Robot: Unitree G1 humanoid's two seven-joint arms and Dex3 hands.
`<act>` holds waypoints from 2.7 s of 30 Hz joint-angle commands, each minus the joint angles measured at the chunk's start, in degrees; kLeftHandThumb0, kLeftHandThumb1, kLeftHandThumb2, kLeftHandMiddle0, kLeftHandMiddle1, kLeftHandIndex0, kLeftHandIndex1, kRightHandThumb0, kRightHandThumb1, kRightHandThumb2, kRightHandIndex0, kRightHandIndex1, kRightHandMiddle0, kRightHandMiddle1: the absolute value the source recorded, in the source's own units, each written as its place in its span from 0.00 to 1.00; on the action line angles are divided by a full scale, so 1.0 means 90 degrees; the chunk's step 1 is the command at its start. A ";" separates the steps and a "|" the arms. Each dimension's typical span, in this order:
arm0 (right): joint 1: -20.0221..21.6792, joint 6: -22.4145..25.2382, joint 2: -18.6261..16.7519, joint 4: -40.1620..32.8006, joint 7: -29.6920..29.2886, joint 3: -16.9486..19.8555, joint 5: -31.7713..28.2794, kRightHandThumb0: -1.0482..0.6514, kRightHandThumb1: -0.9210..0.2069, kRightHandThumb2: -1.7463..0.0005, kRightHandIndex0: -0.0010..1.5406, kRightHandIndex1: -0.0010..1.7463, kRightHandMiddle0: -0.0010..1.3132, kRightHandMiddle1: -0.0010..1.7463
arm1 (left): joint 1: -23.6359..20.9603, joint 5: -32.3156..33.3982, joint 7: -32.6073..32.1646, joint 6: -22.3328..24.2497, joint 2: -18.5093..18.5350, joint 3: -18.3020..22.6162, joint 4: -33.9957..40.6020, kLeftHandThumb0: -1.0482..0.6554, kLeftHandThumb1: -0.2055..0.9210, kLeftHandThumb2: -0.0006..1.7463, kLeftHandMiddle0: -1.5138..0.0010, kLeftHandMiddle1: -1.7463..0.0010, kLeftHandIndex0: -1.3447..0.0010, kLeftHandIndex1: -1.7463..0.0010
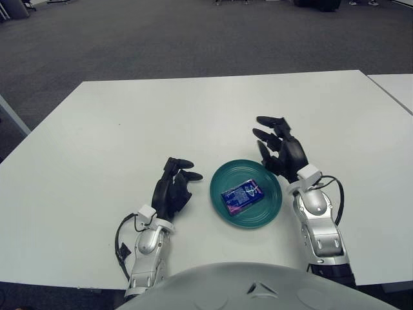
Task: Put the gum into the plate.
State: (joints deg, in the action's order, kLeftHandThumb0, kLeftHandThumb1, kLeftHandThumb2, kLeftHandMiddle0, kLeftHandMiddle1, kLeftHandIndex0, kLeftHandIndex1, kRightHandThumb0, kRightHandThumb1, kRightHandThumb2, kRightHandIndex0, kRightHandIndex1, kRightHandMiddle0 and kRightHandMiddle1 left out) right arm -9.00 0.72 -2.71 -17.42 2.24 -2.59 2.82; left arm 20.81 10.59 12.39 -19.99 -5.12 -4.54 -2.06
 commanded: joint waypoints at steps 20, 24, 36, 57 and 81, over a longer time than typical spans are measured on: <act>-0.1230 0.0141 0.0545 0.0091 0.0126 0.1468 -0.0923 0.23 0.00 0.57 0.30 0.36 0.00 0.57 | 0.0245 -0.0266 -0.0443 0.0631 0.0028 0.0090 0.0238 0.09 1.00 0.52 0.79 0.11 0.88 0.05; -0.1580 -0.0059 0.0525 0.0149 0.0162 0.1412 -0.0877 0.25 0.00 0.58 0.31 0.37 0.00 0.58 | 0.0285 -0.0233 -0.0517 0.0720 0.0064 0.0202 0.0247 0.10 1.00 0.52 0.79 0.28 0.91 0.16; -0.1930 -0.0185 0.0281 0.0139 -0.0216 0.0976 -0.0411 0.27 0.00 0.59 0.31 0.37 0.02 0.60 | 0.0303 -0.0505 -0.0746 0.0539 -0.0035 0.0167 0.0319 0.11 1.00 0.53 0.82 0.58 0.98 0.34; -0.2137 -0.1424 0.0065 0.1243 -0.0946 0.0356 0.0461 0.22 0.00 0.61 0.24 0.33 0.00 0.61 | 0.0241 -0.0895 -0.0844 0.0268 -0.0024 0.0000 0.0277 0.11 1.00 0.54 0.82 0.81 1.00 0.40; -0.2087 -0.1834 -0.0055 0.1659 -0.1342 0.0331 0.0500 0.20 0.00 0.57 0.26 0.27 0.00 0.57 | 0.0249 -0.1049 -0.0933 0.0366 0.0032 -0.0048 0.0245 0.11 1.00 0.54 0.80 0.84 1.00 0.41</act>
State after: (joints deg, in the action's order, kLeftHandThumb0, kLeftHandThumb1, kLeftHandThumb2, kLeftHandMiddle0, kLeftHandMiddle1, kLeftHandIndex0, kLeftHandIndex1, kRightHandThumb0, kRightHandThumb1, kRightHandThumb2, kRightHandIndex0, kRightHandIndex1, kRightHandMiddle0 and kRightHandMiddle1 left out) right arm -26.13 -18.47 -2.70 -5.32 -9.80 0.41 7.48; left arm 22.85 1.60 4.57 -17.80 -5.17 -4.89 1.24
